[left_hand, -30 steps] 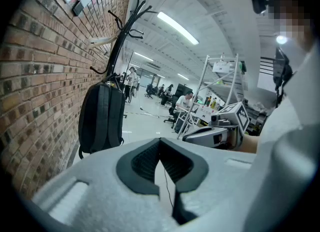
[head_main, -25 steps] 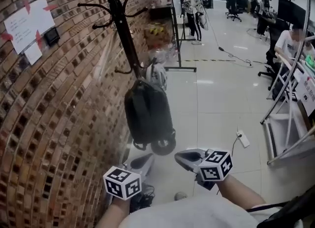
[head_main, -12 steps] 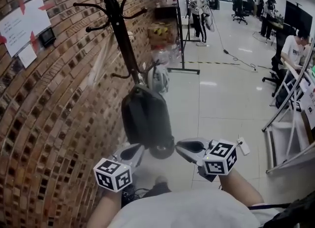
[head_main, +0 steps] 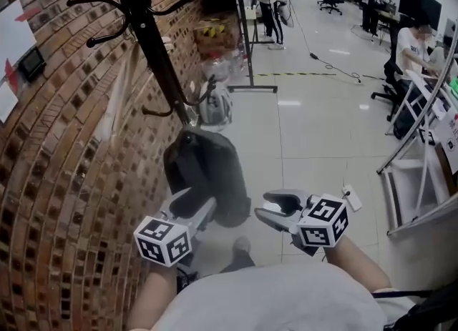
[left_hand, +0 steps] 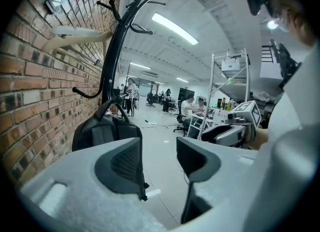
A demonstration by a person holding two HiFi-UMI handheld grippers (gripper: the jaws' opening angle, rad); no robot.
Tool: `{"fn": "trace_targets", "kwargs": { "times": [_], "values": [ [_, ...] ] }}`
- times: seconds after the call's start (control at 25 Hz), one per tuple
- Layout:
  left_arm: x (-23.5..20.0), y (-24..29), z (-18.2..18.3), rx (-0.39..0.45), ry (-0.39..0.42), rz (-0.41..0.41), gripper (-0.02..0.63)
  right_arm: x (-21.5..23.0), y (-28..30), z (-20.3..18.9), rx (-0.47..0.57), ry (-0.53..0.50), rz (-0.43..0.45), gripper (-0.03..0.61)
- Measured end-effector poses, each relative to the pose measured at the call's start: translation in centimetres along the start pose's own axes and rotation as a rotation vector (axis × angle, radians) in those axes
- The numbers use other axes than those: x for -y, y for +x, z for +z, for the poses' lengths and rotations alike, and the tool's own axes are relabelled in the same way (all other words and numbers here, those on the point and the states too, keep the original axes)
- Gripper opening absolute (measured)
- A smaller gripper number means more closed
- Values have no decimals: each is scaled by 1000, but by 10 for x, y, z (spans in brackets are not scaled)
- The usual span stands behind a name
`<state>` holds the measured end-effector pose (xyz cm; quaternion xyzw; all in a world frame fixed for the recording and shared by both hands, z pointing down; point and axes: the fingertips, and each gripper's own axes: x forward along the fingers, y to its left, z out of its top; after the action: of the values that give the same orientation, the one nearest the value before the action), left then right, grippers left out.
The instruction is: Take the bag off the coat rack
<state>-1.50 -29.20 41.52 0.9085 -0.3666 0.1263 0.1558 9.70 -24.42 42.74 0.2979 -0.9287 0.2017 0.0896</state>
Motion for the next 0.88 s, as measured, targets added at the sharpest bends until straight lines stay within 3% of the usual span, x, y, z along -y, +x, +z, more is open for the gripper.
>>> {"fn": "trace_targets", "kwargs": {
  "times": [0.24,0.4,0.52,0.72,0.88],
  "values": [
    [-81,9,4,-6,-43,72,296,44,69,32,-25,-28,6,247],
    [-138,22,0,-31,-56,120,410,88,113,47,-54,-46,-18,331],
    [-164,35,-11,-80,-42,117,485,117,141,49,-65,-26,-40,348],
    [-177,59,-24,-140,-39,67,520,146,173,43,-112,-39,-28,434],
    [-184,70,-35,-175,-71,26,532,156,196,33,-165,-69,-2,463]
  ]
}}
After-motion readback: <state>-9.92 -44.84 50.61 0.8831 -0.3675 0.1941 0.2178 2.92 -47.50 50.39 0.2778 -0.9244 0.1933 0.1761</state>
